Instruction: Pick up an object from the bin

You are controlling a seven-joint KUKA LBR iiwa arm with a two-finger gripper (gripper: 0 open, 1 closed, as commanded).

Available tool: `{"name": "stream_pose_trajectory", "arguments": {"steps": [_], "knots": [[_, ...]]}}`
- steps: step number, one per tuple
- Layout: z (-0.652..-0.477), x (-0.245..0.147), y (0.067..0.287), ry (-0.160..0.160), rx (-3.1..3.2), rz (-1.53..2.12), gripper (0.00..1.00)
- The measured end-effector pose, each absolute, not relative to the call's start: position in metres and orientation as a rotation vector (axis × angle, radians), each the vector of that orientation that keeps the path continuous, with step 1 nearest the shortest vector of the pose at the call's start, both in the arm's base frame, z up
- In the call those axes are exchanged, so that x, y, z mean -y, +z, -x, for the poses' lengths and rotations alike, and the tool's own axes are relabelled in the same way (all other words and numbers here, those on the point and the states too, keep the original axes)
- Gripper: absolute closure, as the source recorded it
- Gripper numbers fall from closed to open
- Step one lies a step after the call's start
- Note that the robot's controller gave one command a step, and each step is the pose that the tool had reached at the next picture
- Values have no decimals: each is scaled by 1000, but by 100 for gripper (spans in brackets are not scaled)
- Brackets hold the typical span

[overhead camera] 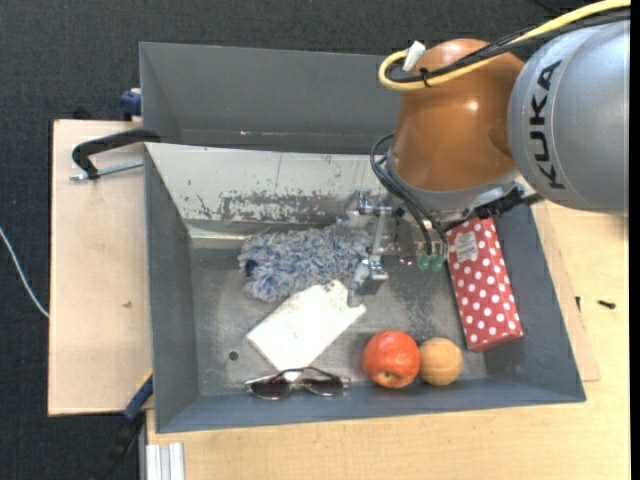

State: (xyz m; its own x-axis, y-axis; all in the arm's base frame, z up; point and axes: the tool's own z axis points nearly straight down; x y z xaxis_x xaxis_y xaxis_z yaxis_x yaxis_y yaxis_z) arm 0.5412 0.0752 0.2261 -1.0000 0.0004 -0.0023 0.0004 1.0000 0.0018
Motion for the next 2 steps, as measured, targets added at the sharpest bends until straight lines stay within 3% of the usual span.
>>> {"name": "stream_pose_trajectory", "arguments": {"steps": [1, 2], "knots": [[-541, -75, 226, 3, -3139, -1, 0], [-551, -73, 80, 4, -3134, 68, 100]]}}
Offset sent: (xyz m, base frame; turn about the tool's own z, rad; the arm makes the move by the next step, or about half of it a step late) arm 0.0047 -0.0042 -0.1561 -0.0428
